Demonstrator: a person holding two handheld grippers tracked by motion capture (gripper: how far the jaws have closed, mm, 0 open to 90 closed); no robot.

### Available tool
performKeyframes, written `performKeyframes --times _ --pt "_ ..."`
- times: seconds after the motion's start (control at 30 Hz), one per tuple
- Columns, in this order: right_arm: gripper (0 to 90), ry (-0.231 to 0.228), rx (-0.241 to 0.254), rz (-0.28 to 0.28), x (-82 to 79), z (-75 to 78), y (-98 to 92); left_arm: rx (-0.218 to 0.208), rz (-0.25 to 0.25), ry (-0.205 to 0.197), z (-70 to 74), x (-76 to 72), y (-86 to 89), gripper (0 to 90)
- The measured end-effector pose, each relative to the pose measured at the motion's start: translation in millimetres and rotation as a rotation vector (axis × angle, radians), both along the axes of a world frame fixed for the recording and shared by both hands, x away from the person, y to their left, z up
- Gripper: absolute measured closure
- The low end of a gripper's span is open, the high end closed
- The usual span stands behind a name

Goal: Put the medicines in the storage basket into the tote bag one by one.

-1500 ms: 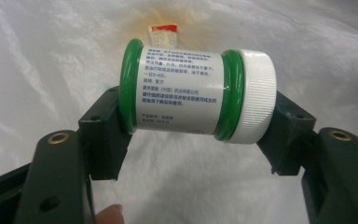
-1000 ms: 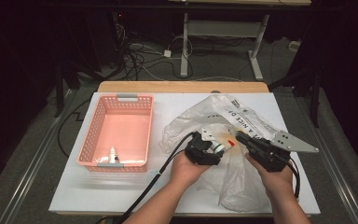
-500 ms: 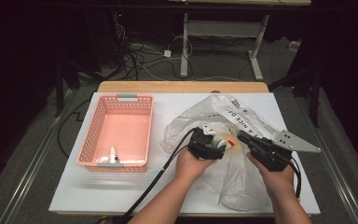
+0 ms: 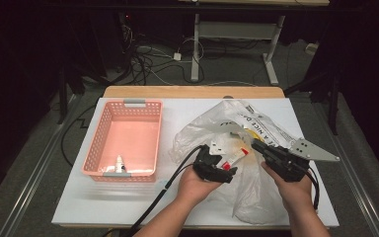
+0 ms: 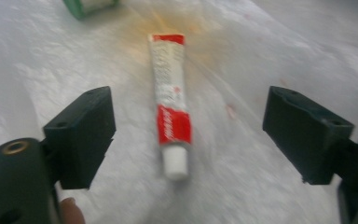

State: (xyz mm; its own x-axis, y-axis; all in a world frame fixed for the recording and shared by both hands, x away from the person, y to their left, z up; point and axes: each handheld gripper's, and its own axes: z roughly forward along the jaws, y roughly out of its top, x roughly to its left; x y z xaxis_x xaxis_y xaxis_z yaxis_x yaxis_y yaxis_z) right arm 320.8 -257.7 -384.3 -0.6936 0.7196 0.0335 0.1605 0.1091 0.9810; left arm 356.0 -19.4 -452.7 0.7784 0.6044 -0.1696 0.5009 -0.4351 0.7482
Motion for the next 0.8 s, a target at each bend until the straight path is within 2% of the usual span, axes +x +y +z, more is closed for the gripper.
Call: performKeyframes --times 0.1,0.23,0.3,0.5,0.63,0.7,0.8 --pt "90.0 -0.001 -0.003 -0.001 -0.2 -0.1 -0.2 -0.023 -0.022 -0.008 2.2 -12.2 6.9 12.3" --pt "90.0 -0.001 -0.006 -0.002 -0.6 -0.3 -0.8 -0.047 -0.048 0.009 6.7 -24.1 16.6 3.2" --pt "90.0 -0.001 -0.006 -0.002 -0.9 -0.1 -0.8 -0.046 -0.051 0.004 9.1 -29.9 21.7 0.0" --pt "90.0 -0.002 -0.006 -0.005 -1.7 0.0 -0.8 -0.015 -0.081 -0.016 14.3 -48.8 37.1 0.0" --pt "90.0 0.000 -0.007 -0.007 -1.8 0.0 -1.0 -0.015 -0.076 -0.032 19.1 -56.9 51.7 0.0" --pt "90.0 -0.005 -0.009 -0.006 -1.6 -0.1 -0.9 0.007 -0.071 -0.047 19.5 -59.1 59.7 0.0" --pt "90.0 -0.004 -0.010 -0.006 -1.5 -0.3 -0.6 0.014 -0.054 -0.027 17.0 -59.3 72.4 0.0"
